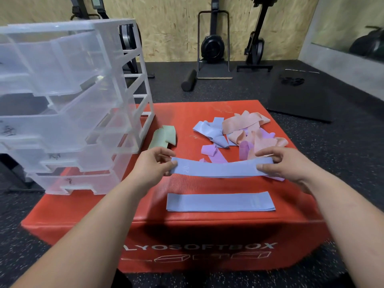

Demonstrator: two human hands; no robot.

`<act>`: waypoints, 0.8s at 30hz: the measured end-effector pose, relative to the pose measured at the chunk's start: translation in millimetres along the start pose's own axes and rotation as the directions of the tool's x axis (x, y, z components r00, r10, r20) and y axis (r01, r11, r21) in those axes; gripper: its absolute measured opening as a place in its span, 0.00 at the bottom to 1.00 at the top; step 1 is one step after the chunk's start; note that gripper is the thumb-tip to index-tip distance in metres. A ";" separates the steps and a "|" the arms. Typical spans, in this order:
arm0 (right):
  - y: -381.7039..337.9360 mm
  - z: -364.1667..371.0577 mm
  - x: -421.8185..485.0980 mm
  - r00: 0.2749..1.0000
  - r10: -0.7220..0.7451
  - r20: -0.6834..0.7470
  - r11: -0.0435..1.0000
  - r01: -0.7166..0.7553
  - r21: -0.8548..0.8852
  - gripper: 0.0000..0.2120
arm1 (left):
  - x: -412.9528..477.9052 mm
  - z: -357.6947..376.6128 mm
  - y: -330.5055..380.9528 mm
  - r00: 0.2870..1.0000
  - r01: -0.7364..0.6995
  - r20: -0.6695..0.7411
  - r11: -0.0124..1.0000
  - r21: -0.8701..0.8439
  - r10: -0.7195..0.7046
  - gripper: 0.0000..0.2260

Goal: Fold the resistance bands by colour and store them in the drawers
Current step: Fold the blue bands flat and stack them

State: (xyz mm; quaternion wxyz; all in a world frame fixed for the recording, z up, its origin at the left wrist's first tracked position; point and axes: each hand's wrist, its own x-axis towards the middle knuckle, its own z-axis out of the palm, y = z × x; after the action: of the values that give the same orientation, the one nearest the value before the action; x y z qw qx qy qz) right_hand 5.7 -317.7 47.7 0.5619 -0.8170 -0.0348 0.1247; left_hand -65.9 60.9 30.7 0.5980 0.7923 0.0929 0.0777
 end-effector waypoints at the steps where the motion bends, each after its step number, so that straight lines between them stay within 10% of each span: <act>1: 1.9 0.6 -2.0 1.000 0.030 0.006 0.999 -0.030 0.039 0.16 | -3.8 0.1 -0.2 1.000 0.002 0.009 1.000 0.012 -0.002 0.07; 24: 37.9 10.1 -29.7 0.996 -0.022 -0.089 0.847 -0.029 -0.531 0.13 | -45.4 5.4 -24.6 0.994 -0.112 0.078 0.738 0.665 0.081 0.07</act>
State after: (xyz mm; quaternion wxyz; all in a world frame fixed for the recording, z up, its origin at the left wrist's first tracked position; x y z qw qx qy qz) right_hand -28.6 -328.3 14.1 0.3149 -0.9454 -0.0407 0.0739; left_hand -110.0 51.6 5.0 0.2717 0.9591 0.0601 0.0527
